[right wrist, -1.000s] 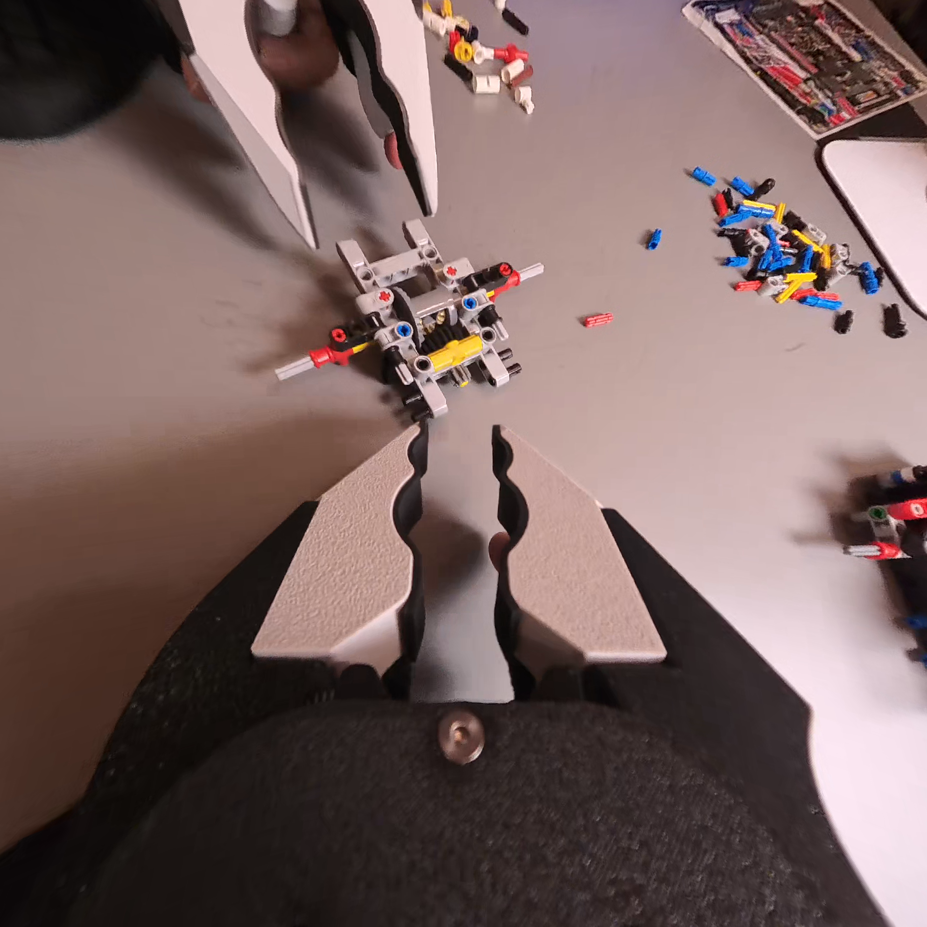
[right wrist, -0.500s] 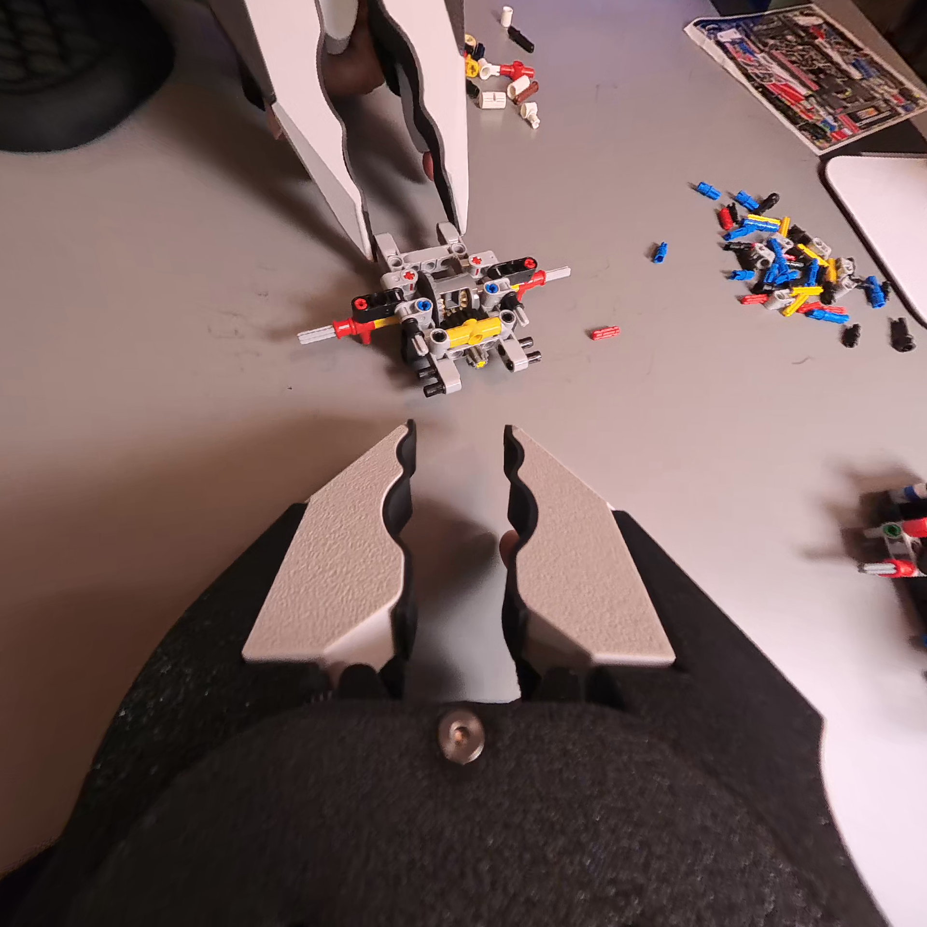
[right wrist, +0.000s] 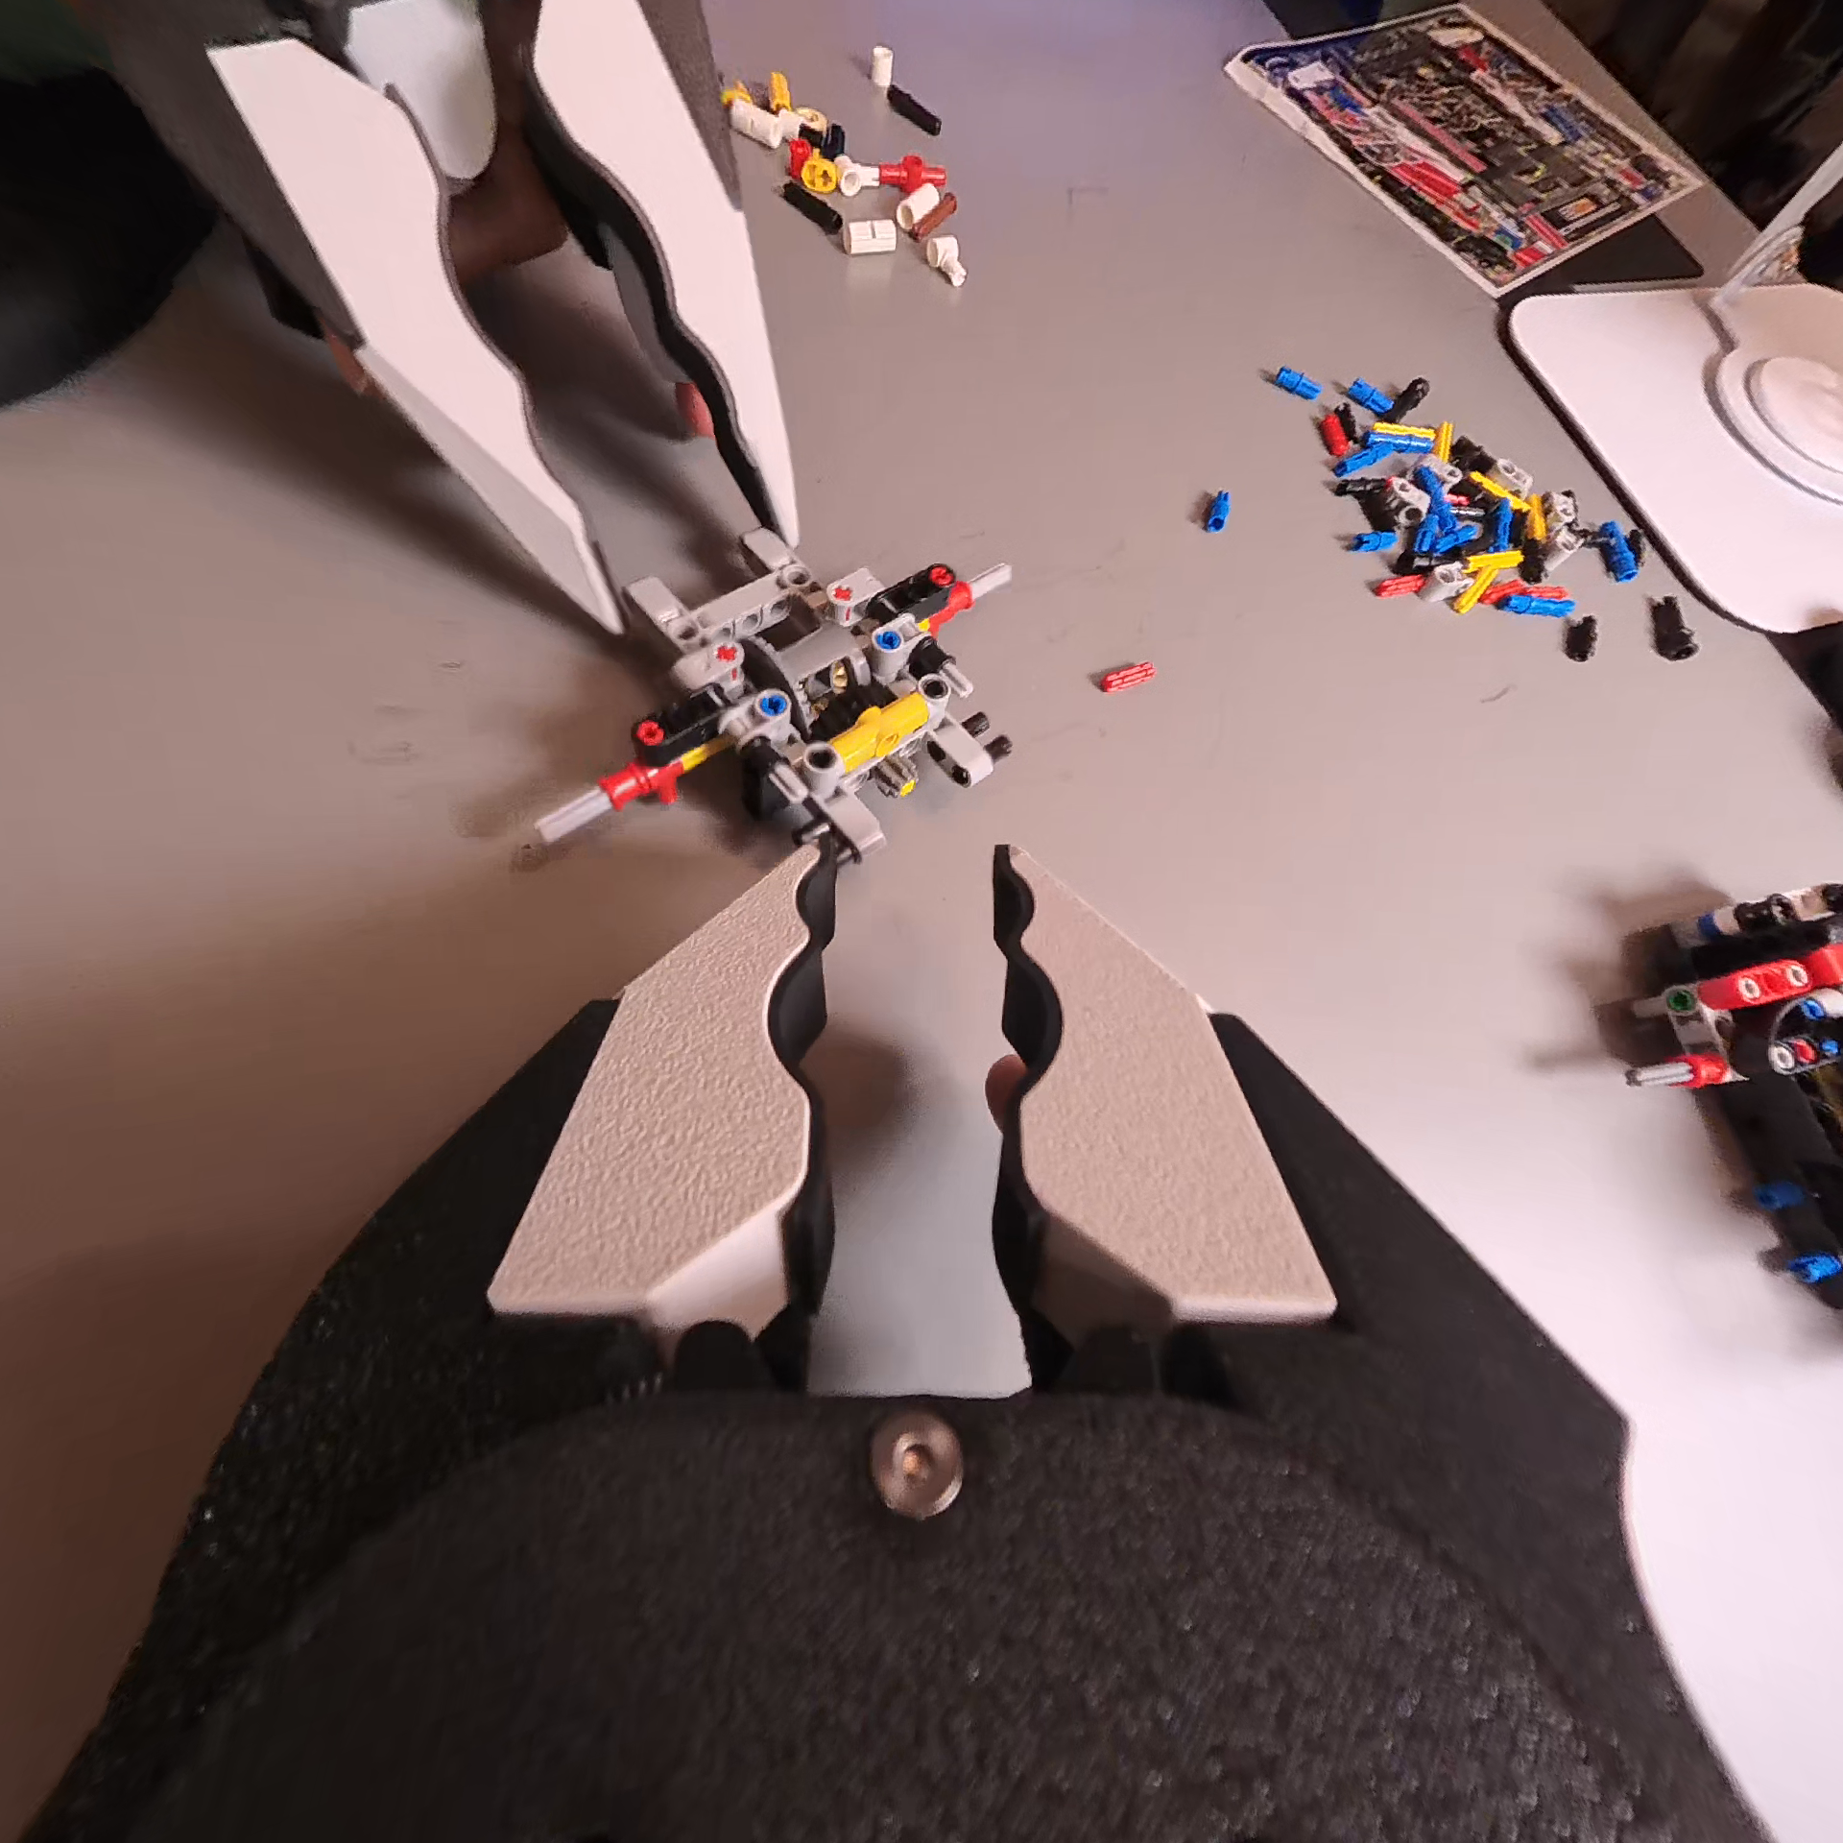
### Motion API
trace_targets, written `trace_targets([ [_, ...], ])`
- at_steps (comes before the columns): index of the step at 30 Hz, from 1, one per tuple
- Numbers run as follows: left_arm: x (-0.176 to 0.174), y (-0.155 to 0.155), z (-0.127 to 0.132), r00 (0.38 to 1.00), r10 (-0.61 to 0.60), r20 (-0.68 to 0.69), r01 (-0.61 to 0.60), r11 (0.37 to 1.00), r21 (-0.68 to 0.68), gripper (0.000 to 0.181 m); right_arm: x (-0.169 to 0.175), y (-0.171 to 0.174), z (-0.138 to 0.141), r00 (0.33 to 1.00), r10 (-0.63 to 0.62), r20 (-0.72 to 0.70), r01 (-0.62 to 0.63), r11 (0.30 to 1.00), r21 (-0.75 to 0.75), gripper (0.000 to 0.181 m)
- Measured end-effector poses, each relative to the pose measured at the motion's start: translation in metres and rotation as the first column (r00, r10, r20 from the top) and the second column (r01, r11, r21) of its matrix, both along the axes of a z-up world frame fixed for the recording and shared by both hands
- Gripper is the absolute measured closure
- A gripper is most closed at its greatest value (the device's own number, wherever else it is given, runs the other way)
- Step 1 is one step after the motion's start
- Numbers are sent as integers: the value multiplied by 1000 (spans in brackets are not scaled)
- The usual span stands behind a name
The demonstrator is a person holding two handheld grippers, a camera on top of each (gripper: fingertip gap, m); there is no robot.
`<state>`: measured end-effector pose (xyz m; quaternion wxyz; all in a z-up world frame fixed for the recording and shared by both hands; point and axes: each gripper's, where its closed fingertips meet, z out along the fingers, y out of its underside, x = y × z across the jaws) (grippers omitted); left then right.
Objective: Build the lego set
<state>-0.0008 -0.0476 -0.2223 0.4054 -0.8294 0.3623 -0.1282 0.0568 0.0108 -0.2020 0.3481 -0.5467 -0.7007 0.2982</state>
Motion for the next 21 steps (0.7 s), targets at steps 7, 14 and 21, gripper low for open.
trace_targets([
  [7, 26, -19, 12, 989, -116, 92, 117, 993, -12, 138, 5, 5, 14, 998, -63, -1, 63, 998, -4, 151],
  [14, 56, -25, 10, 976, -208, 57, 206, 978, 42, 139, 22, -11, 25, 991, -136, 11, 136, 991, 0, 150],
  [21, 92, -34, 15, 939, -339, 50, 333, 937, 103, 132, 40, -11, 22, 950, -311, -2, 310, 949, -54, 139],
])
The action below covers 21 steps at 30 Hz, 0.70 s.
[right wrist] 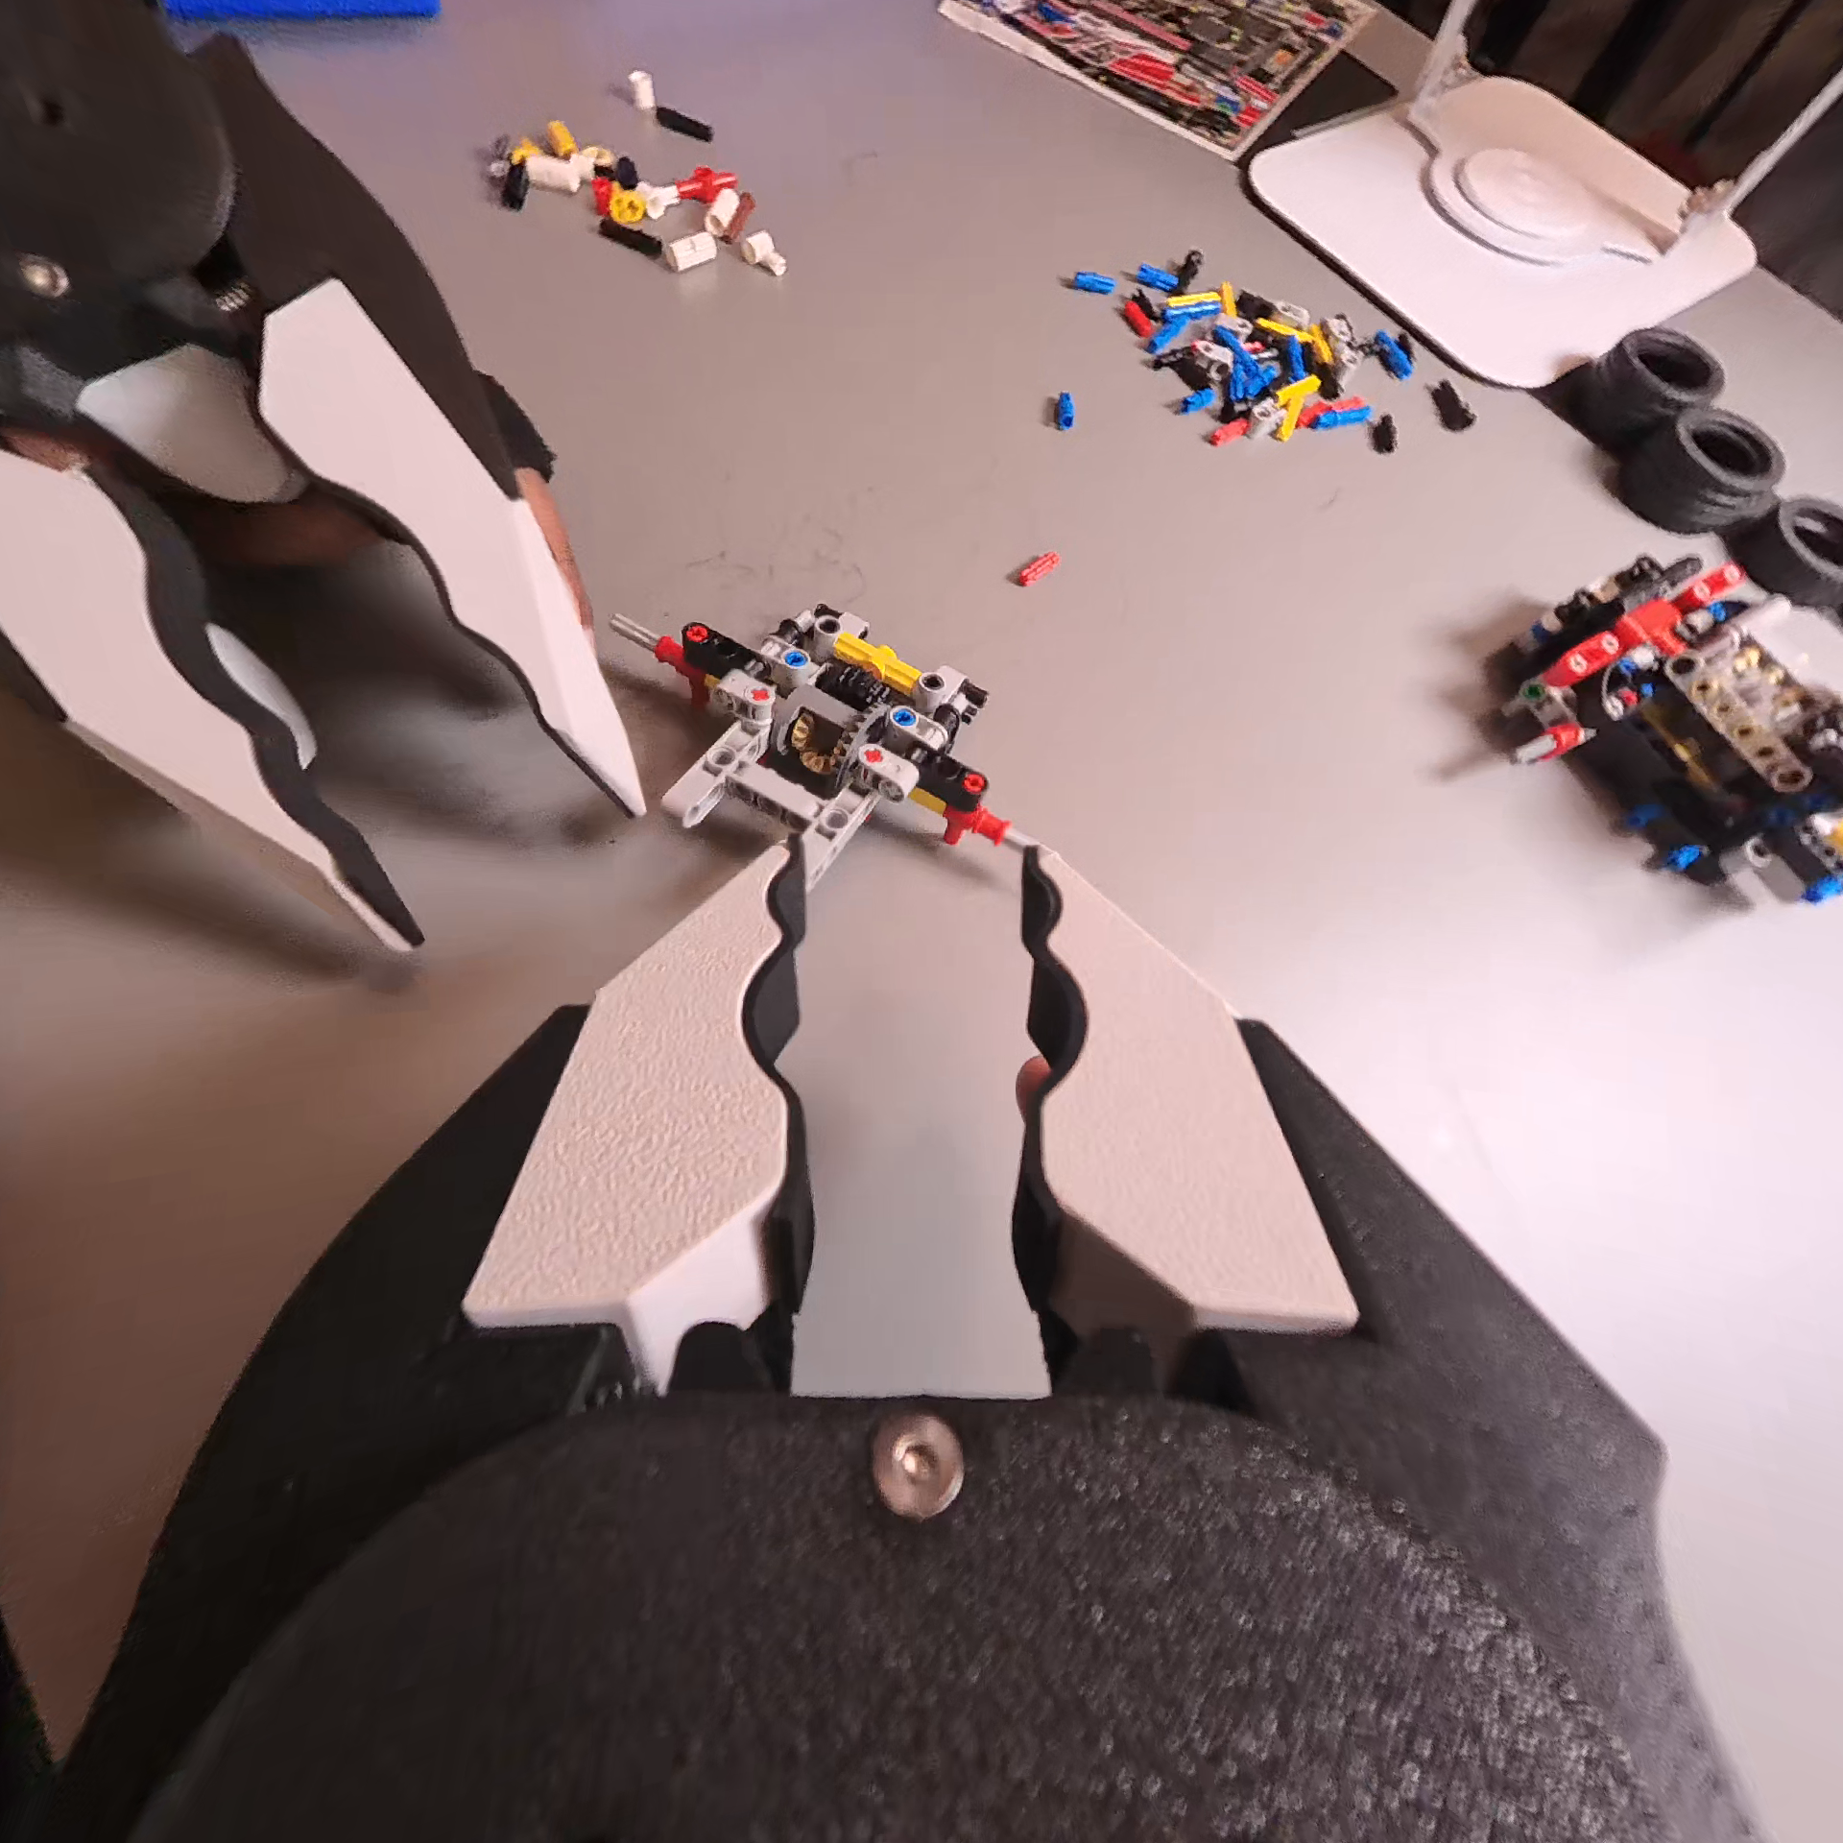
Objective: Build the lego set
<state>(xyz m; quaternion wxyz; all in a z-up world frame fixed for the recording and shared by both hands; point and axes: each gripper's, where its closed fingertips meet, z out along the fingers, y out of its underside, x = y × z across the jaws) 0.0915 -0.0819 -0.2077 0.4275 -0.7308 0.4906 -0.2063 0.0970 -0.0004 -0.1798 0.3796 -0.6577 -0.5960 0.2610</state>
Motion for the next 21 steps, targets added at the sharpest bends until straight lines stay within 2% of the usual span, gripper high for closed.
trace_targets([
  [4, -13, 10, 43, 975, 74, 207, -85, 995, 43, 134, 1, -1, -8, 997, -68, 25, 69, 995, -70, 118],
  [8, -60, 39, 88, 864, 251, 437, -323, 942, 97, 120, -17, -21, -17, 995, -65, 74, 73, 991, -112, 100],
  [10, -88, 52, 90, 821, 336, 461, -427, 898, 105, 111, -23, -22, -26, 986, -115, 118, 127, 987, -94, 94],
  [12, -110, 59, 82, 805, 404, 435, -493, 863, 112, 107, -30, -22, -32, 977, -164, 134, 179, 978, -111, 94],
  [15, -121, 60, 78, 782, 440, 442, -527, 845, 92, 107, -37, -21, -36, 970, -195, 146, 211, 972, -107, 98],
  [16, -122, 60, 79, 780, 440, 445, -531, 842, 98, 107, -36, -19, -37, 967, -199, 159, 216, 972, -95, 103],
  [17, -122, 60, 81, 783, 438, 441, -532, 839, 112, 107, -36, -18, -37, 968, -191, 165, 207, 975, -83, 116],
  [18, -120, 59, 81, 791, 435, 430, -530, 838, 129, 107, -36, -18, -37, 970, -162, 180, 177, 982, -71, 131],
  [19, -119, 58, 81, 801, 430, 417, -526, 838, 144, 107, -34, -17, -38, 971, -132, 198, 145, 988, -53, 137],
  [21, -116, 56, 80, 816, 423, 394, -517, 839, 168, 107, -32, -15, -39, 976, -26, 217, 34, 999, -31, 137],
])
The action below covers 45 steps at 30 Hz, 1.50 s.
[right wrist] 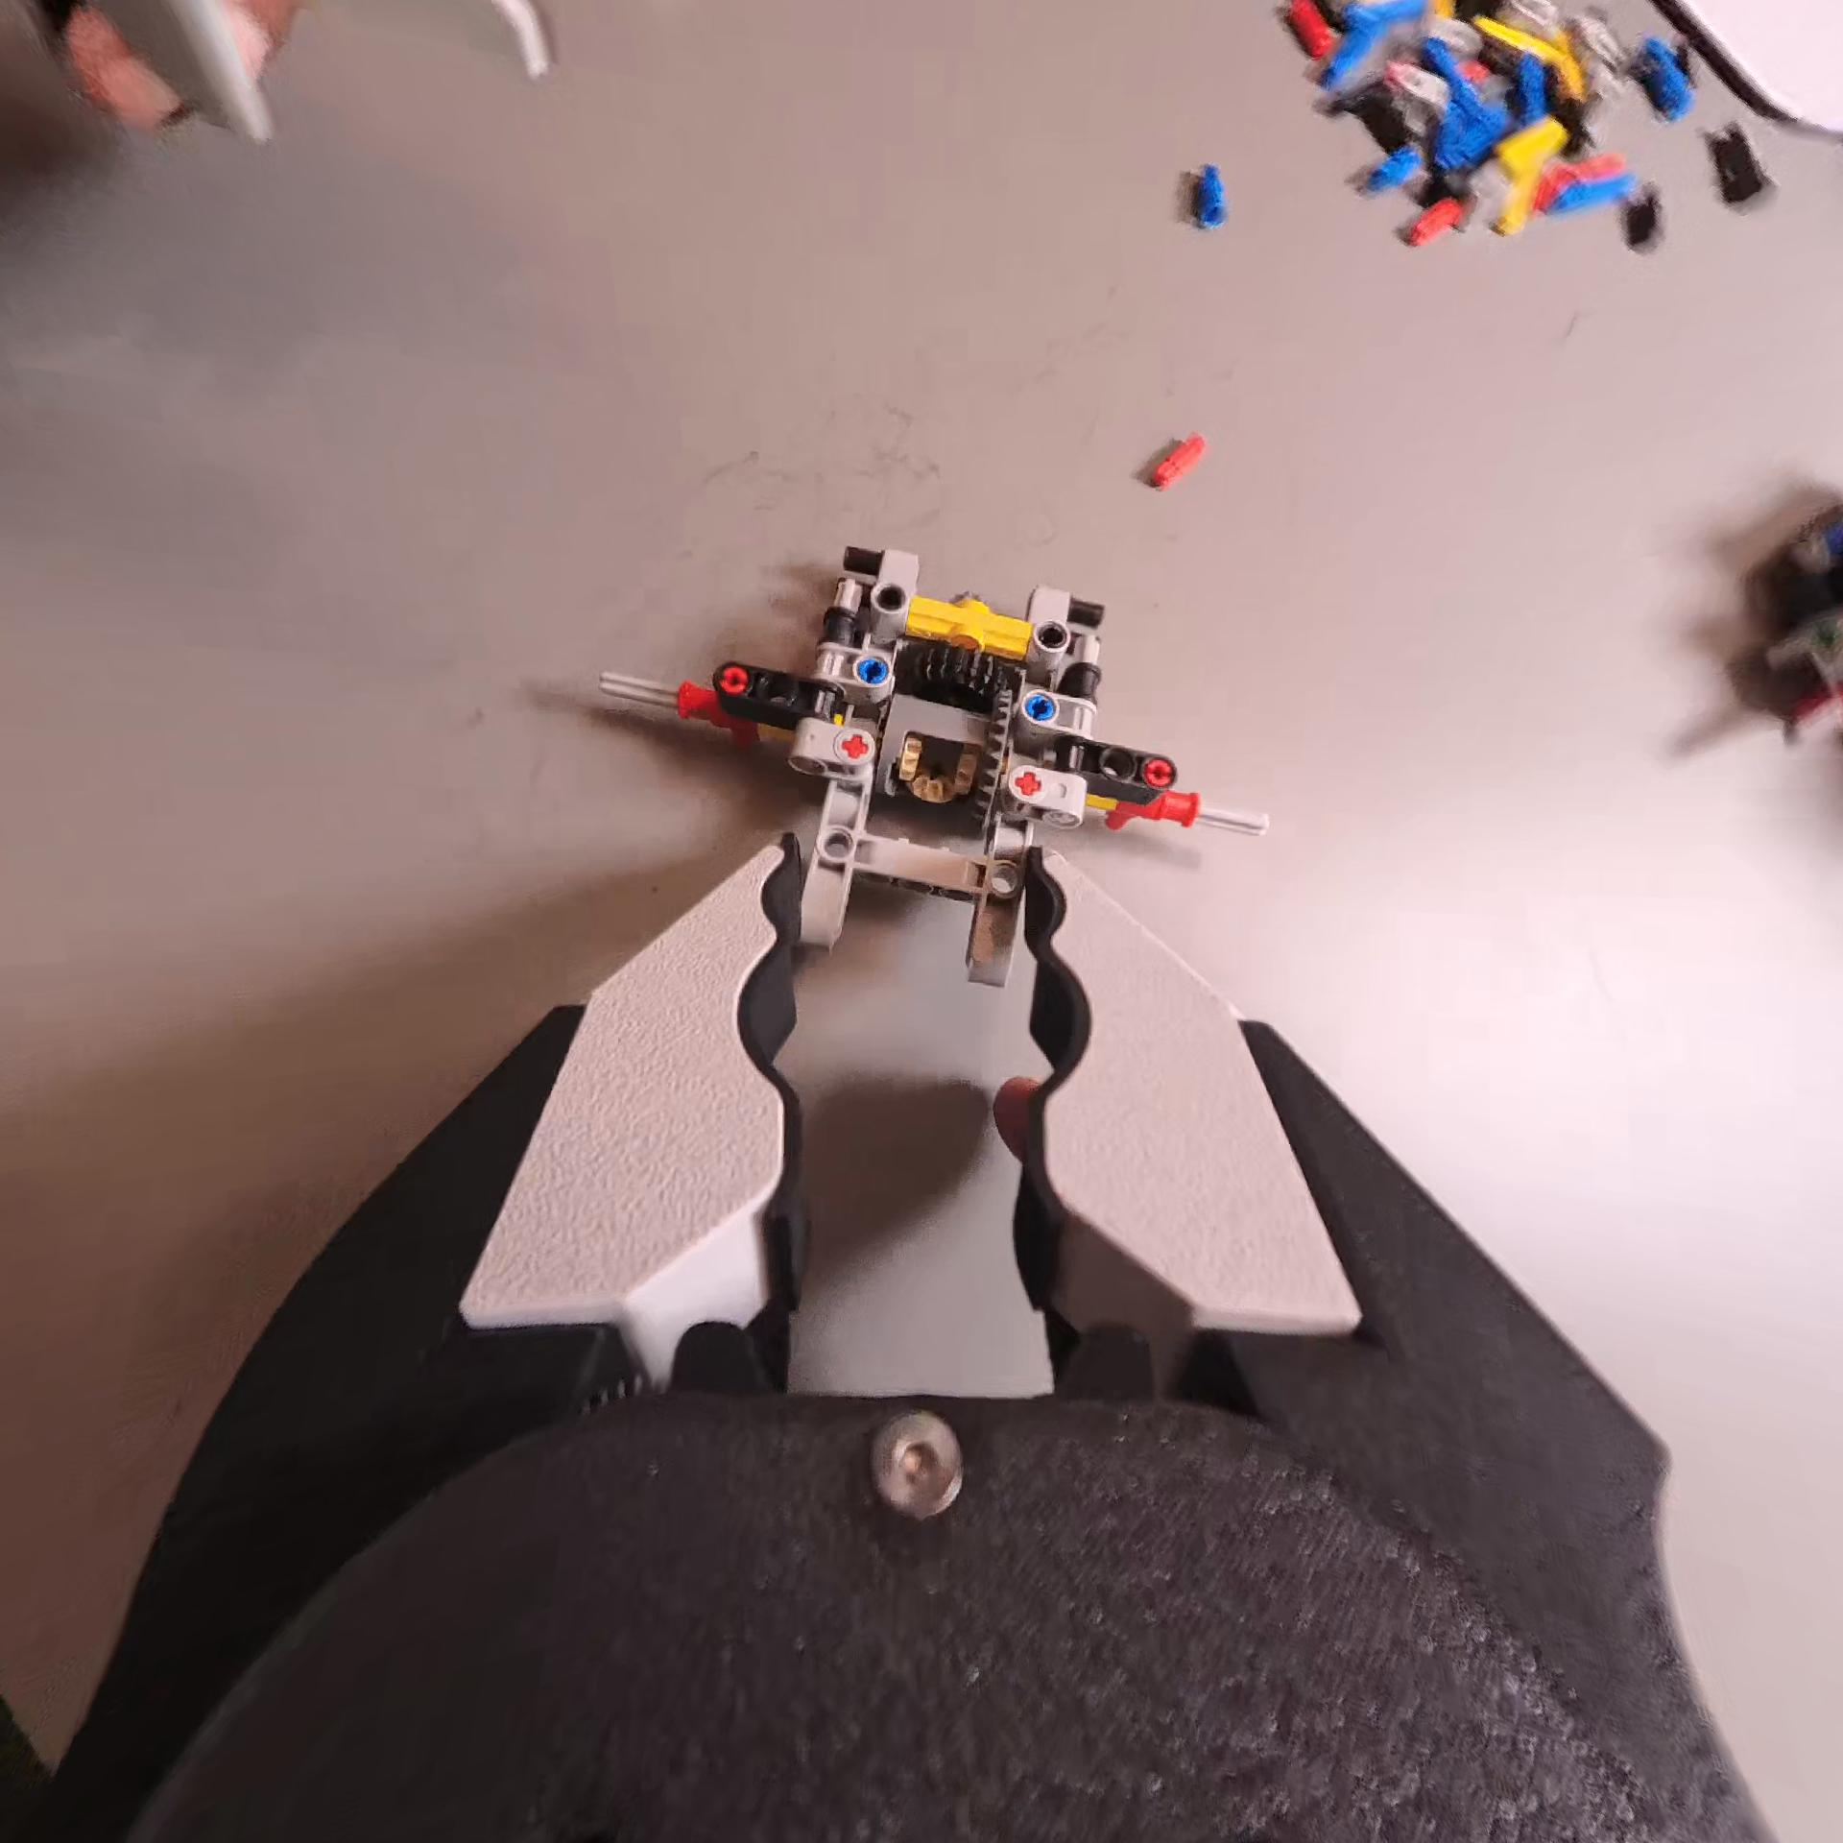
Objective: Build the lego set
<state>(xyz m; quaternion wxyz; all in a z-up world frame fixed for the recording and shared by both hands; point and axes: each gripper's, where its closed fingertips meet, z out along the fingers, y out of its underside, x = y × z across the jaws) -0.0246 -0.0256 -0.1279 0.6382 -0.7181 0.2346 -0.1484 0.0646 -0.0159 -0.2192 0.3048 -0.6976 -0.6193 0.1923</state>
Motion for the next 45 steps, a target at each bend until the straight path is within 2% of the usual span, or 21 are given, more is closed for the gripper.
trace_targets([
  [2, 3, -2, -2, 1000, -22, -12, 22, 1000, -6, 106, 0, -3, 1, 978, 207, -4, -207, 978, 13, 138],
  [4, 10, -6, -10, 997, -81, -16, 80, 996, -46, 106, 1, -12, 6, 887, 460, -37, -458, 888, 46, 138],
  [6, 19, -13, -21, 986, -165, -15, 162, 981, -107, 106, 0, -19, 14, 800, 594, -85, -596, 803, 3, 138],
  [8, 26, -20, -30, 973, -231, -3, 228, 961, -157, 107, -2, -24, 17, 722, 686, -85, -691, 721, -50, 138],
  [11, 35, -26, -43, 958, -286, -11, 276, 936, -217, 106, -8, -20, 8, 631, 776, -10, -774, 629, -73, 138],
  [14, 42, -29, -58, 948, -316, -43, 291, 911, -292, 103, -19, -13, 2, 589, 808, 14, -806, 588, -71, 138],
  [16, 44, -29, -65, 945, -318, -75, 278, 903, -327, 101, -27, -9, 2, 595, 804, -4, -803, 593, -61, 138],
  [19, 44, -26, -74, 945, -300, -129, 237, 902, -361, 106, -36, -5, 5, 620, 782, -68, -784, 621, -16, 131],
  [23, 40, -19, -80, 948, -250, -196, 167, 918, -361, 126, -38, 7, 13, 673, 725, -146, -726, 685, 61, 125],
  [24, 39, -18, -80, 950, -238, -203, 155, 921, -357, 133, -36, 10, 19, 679, 713, -173, -715, 696, 65, 124],
  [27, 39, -17, -77, 954, -231, -191, 155, 925, -346, 131, -29, 31, 49, 704, 653, -280, -660, 747, 80, 122],
  [30, 36, -13, -63, 972, -201, -119, 158, 942, -295, 120, -40, 95, 101, 759, 478, -442, -461, 874, 154, 131],
  [32, 28, -7, -49, 986, -160, -48, 144, 960, -240, 114, -52, 161, 137, 774, 273, -572, -256, 960, 111, 133],
  [34, 17, 0, -37, 993, -116, 18, 118, 974, -194, 114, -66, 235, 156, 761, 60, -645, -64, 998, 17, 132],
  [36, 6, 4, -31, 996, -73, 45, 79, 983, -163, 115, -82, 300, 160, 735, -96, -672, 46, 995, -91, 130],
  [38, -1, 5, -26, 997, -47, 56, 54, 990, -132, 116, -103, 349, 156, 715, -187, -674, 85, 980, -182, 125],
  [41, -5, 4, -22, 998, -29, 53, 34, 995, -97, 119, -134, 399, 151, 685, -275, -675, 86, 950, -300, 114],
  [43, -5, 5, -22, 999, -22, 49, 26, 995, -93, 120, -150, 416, 148, 668, -287, -686, 67, 942, -329, 112],
  [45, -5, 6, -24, 999, -23, 48, 28, 995, -99, 120, -161, 417, 152, 642, -246, -726, -15, 943, -333, 115],
])
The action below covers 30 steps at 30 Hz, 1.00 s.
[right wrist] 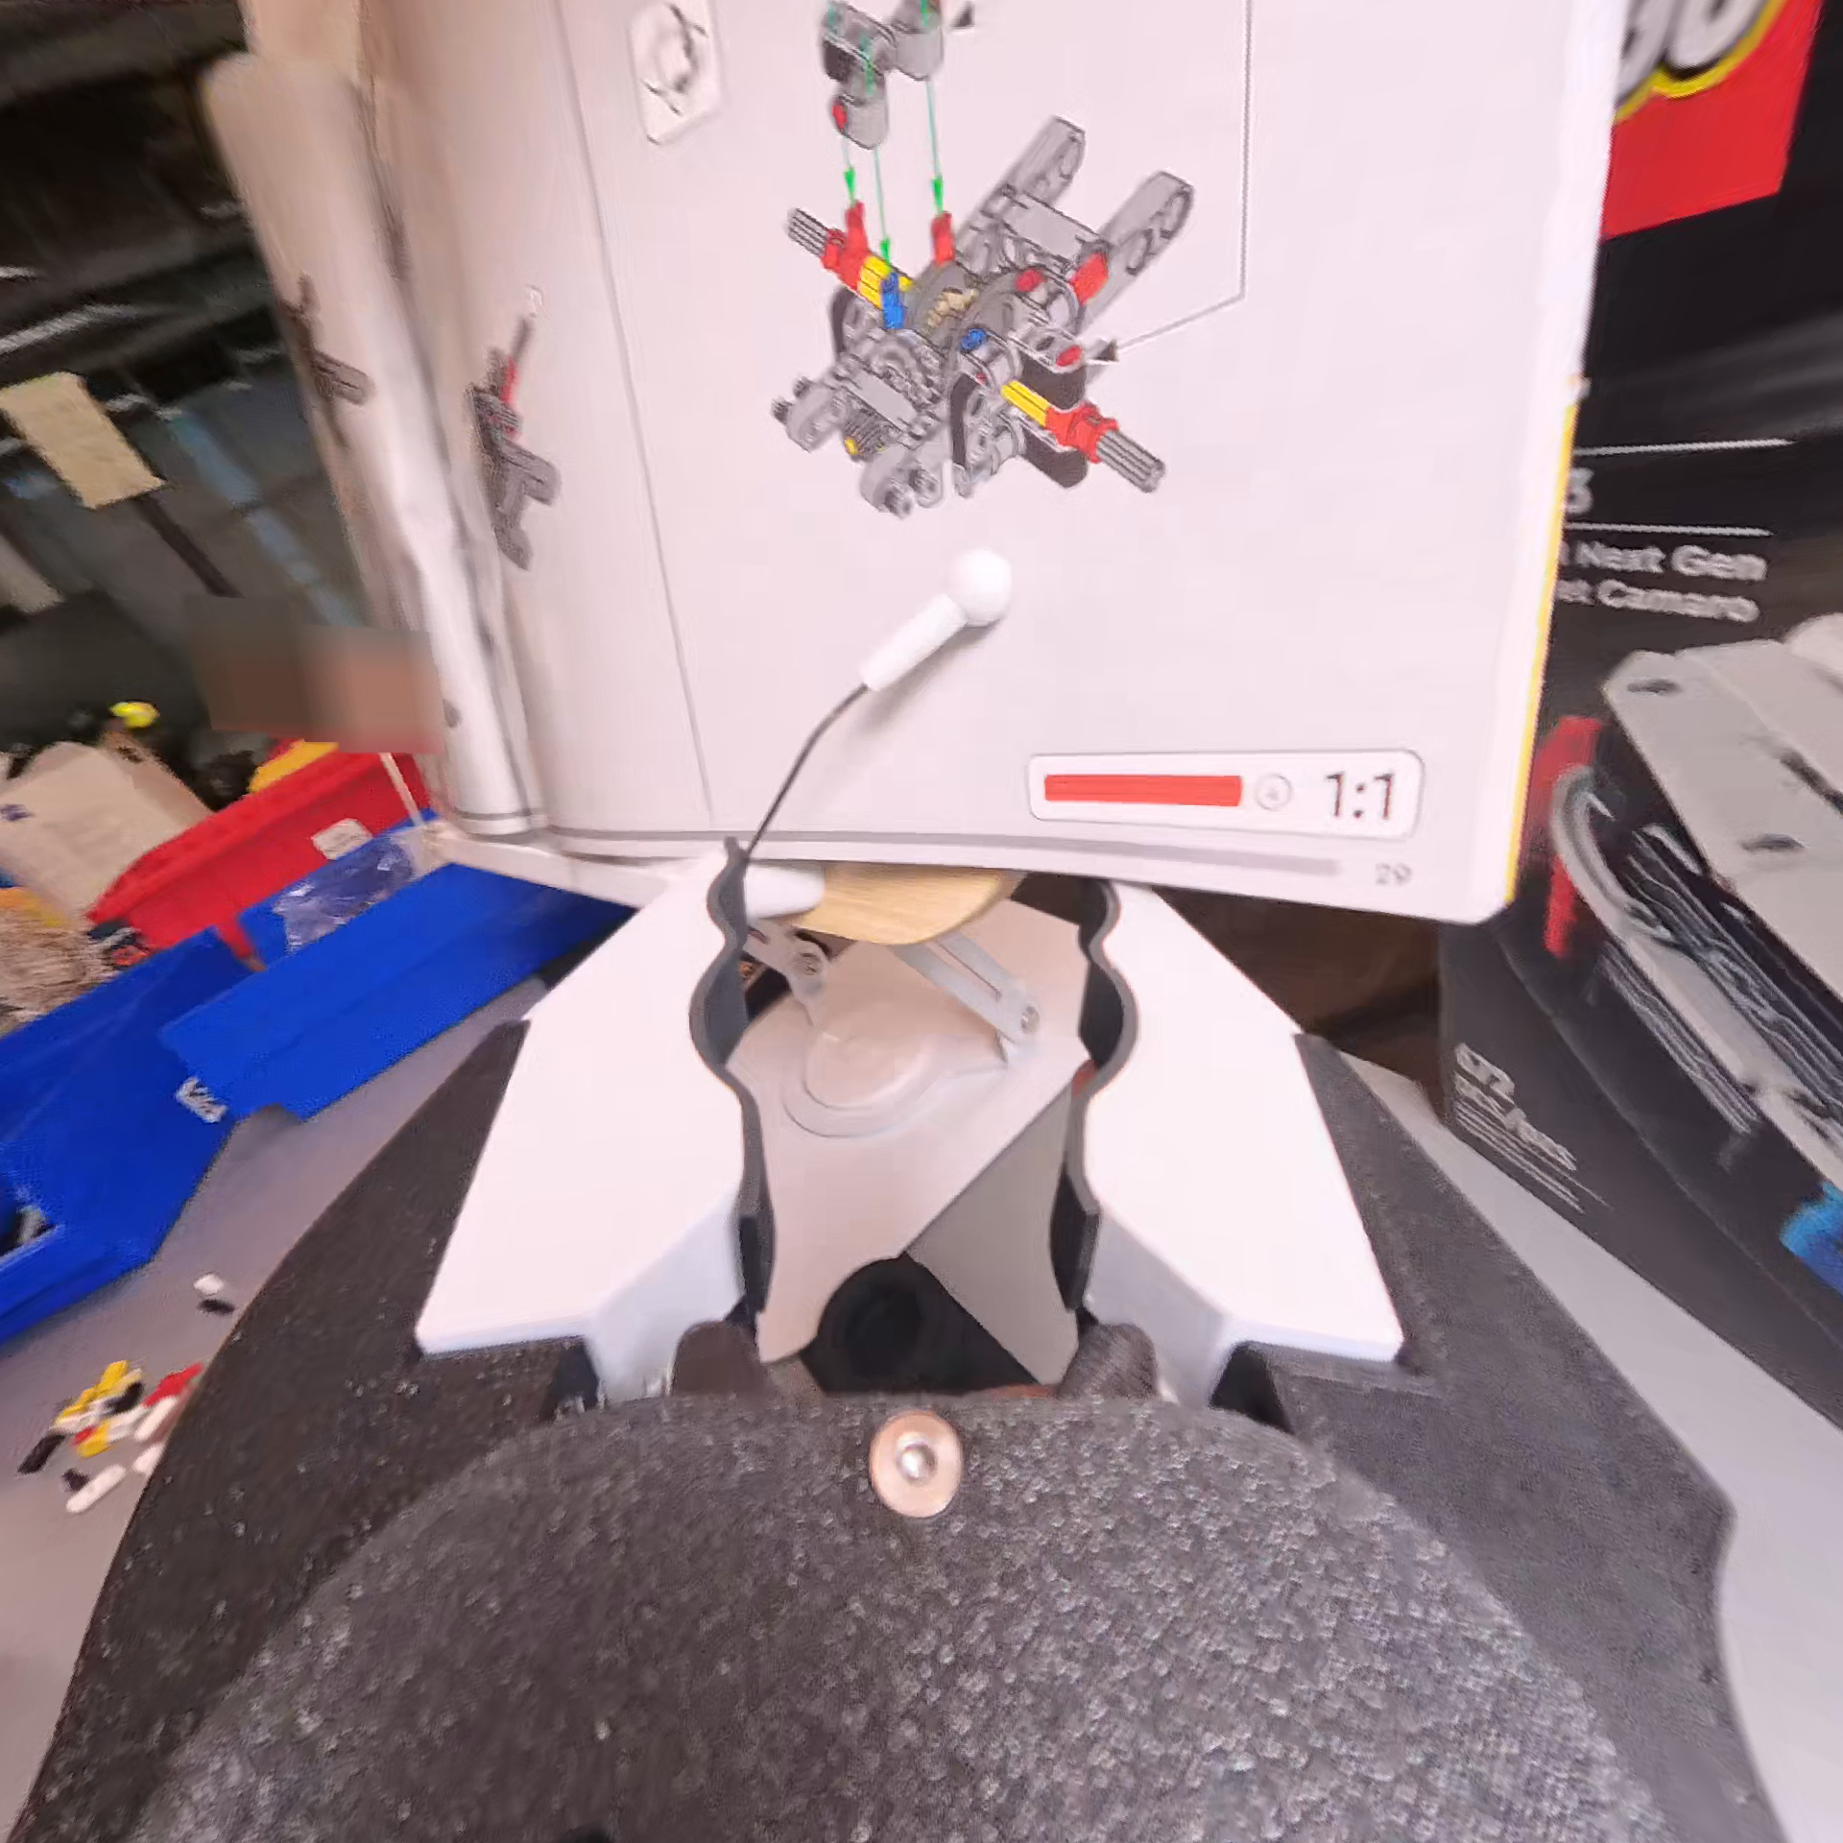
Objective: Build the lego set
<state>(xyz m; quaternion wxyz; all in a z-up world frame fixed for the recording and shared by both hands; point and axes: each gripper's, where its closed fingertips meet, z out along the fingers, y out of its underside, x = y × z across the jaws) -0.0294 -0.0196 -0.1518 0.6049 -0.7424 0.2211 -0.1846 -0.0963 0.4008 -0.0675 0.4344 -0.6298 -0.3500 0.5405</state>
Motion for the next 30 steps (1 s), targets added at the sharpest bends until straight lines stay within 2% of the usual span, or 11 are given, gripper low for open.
trace_targets([
  [2, 0, 1, -2, 1000, -6, -3, 6, 1000, -3, 121, -2, -4, 3, 998, 54, -43, -55, 998, -21, 125],
  [5, 2, 3, -4, 1000, -20, 13, 20, 1000, -15, 122, 2, -8, 2, 997, 44, -58, -46, 999, -22, 129],
  [7, 3, 4, -3, 999, -29, 21, 29, 999, -14, 123, 7, -12, -1, 999, 6, -38, -6, 1000, -15, 148],
  [9, 5, 3, -3, 999, -35, 15, 35, 999, -12, 123, 13, -22, -3, 999, -29, -20, 30, 999, 43, 150],
  [13, 8, 3, -3, 999, -40, 5, 40, 999, -9, 123, 18, -33, -5, 996, -85, 1, 85, 994, 68, 154],
  [22, 7, 2, -4, 999, -29, -13, 29, 1000, -5, 123, 18, -36, -5, 991, -126, 38, 123, 990, 67, 149],
  [26, 4, 3, -1, 1000, 1, -24, 0, 1000, 17, 123, 27, -40, -12, 978, -173, 117, 165, 983, 76, 136],
  [28, -4, 6, 5, 998, 54, -29, -52, 998, 47, 123, 47, -37, -9, 930, -340, 142, 307, 928, 214, 138],
  [30, -15, 9, 12, 993, 119, -25, -117, 990, 75, 125, 64, -49, 16, 887, -460, 40, 411, 825, 387, 149],
])
